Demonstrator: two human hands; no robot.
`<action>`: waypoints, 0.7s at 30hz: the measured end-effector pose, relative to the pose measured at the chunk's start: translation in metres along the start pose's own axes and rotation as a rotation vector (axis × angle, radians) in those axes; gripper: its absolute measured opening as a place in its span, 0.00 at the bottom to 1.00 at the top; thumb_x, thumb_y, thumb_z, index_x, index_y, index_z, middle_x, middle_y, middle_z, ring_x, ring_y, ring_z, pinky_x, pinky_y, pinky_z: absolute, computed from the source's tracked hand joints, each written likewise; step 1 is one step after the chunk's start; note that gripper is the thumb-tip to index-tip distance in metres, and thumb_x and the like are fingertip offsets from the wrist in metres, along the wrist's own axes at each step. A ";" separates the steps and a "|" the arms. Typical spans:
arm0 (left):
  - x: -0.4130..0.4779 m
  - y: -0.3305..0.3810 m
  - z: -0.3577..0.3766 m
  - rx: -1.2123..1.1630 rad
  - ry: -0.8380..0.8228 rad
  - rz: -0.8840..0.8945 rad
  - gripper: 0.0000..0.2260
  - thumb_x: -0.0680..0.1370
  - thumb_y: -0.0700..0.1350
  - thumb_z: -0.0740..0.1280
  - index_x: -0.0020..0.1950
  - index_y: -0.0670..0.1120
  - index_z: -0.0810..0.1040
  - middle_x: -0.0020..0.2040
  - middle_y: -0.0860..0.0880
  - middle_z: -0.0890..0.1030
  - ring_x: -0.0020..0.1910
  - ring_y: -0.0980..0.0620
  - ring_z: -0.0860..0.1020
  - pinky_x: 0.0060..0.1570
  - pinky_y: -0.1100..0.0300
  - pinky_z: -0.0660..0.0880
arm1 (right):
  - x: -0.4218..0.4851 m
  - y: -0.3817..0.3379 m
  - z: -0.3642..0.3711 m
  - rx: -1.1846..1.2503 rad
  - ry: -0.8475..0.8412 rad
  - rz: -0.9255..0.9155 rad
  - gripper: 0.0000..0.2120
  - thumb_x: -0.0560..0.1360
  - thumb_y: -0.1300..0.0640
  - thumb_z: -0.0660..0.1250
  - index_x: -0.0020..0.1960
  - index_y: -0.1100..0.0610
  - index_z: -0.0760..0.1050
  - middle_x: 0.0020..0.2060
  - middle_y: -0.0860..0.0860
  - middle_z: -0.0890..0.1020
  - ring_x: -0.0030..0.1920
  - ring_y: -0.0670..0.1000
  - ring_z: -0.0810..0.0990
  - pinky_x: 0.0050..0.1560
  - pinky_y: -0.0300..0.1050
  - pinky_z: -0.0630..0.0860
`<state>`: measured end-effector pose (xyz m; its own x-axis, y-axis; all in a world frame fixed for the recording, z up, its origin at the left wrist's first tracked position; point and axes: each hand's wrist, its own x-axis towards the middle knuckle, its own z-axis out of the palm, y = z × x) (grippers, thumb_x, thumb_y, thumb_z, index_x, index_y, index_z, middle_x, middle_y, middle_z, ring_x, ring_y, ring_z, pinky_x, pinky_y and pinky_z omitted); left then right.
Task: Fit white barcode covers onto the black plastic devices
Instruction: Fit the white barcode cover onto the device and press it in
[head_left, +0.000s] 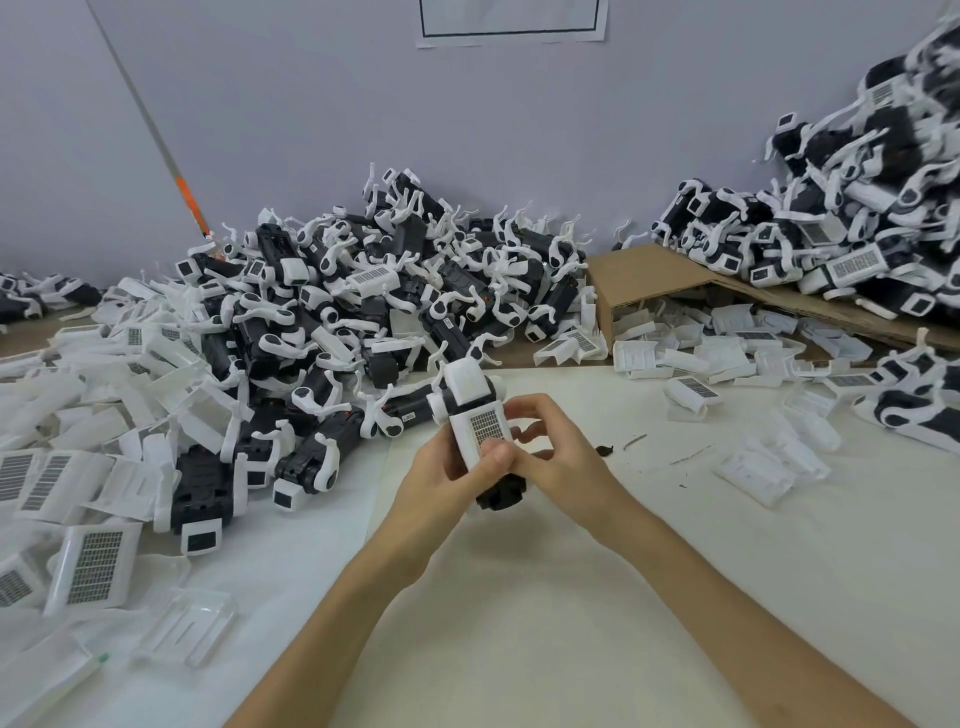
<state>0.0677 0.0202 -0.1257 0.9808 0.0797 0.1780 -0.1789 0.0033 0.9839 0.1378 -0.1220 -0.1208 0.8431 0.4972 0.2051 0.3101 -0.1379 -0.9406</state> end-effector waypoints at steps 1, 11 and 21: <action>0.000 0.000 0.000 -0.003 -0.011 -0.001 0.20 0.75 0.57 0.70 0.65 0.51 0.76 0.57 0.54 0.85 0.58 0.55 0.83 0.52 0.63 0.79 | 0.000 0.001 0.001 -0.018 0.005 0.007 0.14 0.75 0.48 0.73 0.57 0.42 0.72 0.61 0.44 0.77 0.62 0.45 0.73 0.61 0.43 0.74; -0.002 -0.001 0.001 -0.026 -0.108 0.005 0.20 0.80 0.51 0.64 0.67 0.42 0.73 0.60 0.44 0.83 0.60 0.46 0.82 0.57 0.52 0.80 | -0.003 0.001 -0.003 0.149 -0.172 -0.005 0.11 0.80 0.53 0.67 0.60 0.57 0.77 0.44 0.49 0.87 0.47 0.47 0.85 0.47 0.38 0.79; 0.000 0.000 -0.001 -0.017 -0.053 -0.018 0.23 0.75 0.54 0.72 0.65 0.44 0.75 0.58 0.45 0.84 0.55 0.47 0.83 0.51 0.53 0.80 | -0.003 0.000 0.001 0.106 -0.117 -0.039 0.16 0.75 0.46 0.67 0.56 0.54 0.77 0.47 0.51 0.86 0.48 0.51 0.85 0.50 0.48 0.81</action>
<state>0.0673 0.0209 -0.1252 0.9865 0.0262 0.1616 -0.1621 0.0209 0.9866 0.1348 -0.1232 -0.1217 0.7722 0.5979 0.2150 0.2887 -0.0287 -0.9570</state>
